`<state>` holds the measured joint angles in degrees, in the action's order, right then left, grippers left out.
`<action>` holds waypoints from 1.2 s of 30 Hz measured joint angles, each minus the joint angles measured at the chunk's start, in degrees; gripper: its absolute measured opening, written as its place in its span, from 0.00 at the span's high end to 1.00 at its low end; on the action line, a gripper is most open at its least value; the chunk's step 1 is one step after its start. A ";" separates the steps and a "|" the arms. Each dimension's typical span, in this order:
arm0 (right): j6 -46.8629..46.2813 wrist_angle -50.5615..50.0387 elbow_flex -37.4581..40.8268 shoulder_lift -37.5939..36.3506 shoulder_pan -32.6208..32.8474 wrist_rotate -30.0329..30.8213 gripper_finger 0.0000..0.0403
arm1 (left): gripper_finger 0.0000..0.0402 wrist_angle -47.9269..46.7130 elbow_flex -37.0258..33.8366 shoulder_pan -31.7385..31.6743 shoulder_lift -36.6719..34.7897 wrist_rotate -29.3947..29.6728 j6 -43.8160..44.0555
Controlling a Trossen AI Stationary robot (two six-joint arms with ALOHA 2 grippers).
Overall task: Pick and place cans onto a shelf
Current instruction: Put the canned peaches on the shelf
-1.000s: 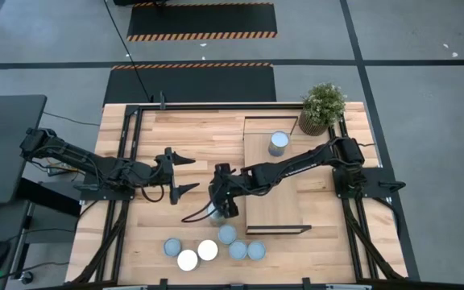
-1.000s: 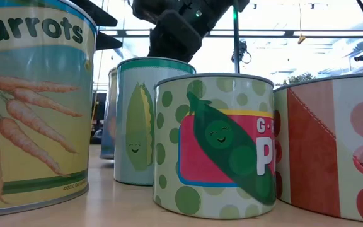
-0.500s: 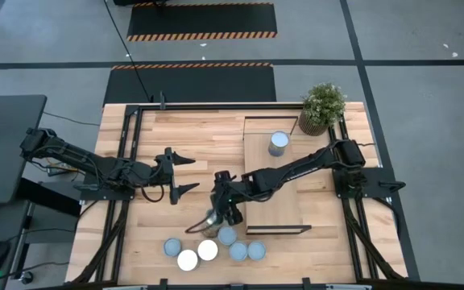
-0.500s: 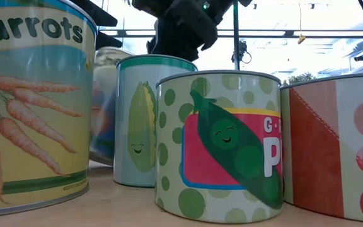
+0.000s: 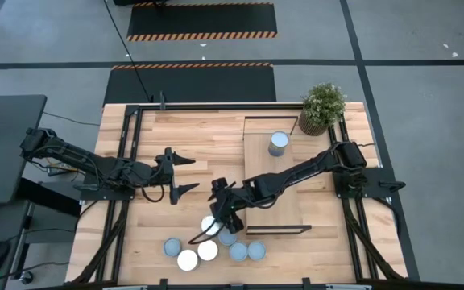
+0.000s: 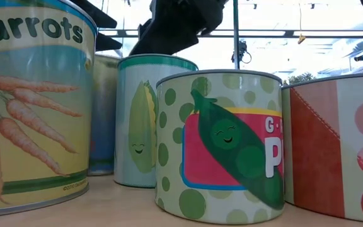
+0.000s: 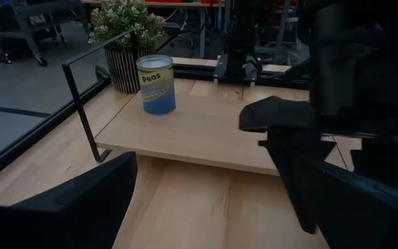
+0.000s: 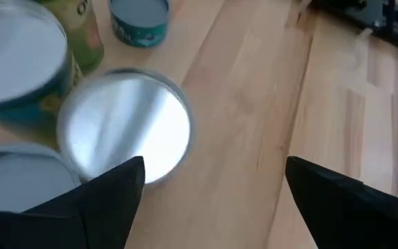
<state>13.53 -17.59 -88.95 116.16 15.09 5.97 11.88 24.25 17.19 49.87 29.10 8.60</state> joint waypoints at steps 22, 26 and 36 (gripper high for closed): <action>-2.21 -21.20 -8.45 -3.35 0.07 10.45 0.11 | 0.01 -11.70 0.07 3.16 0.74 -18.19 4.95; -5.75 -22.10 -7.81 -3.86 -0.80 12.19 0.11 | 0.01 -12.75 0.07 7.61 4.12 -18.27 9.97; -9.64 -14.78 3.55 -5.21 -2.37 13.84 0.11 | 0.01 -7.91 0.00 15.12 17.49 -11.42 19.23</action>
<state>3.90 -32.37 -85.41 110.95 12.71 19.81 3.97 24.25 32.31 67.35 17.68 27.83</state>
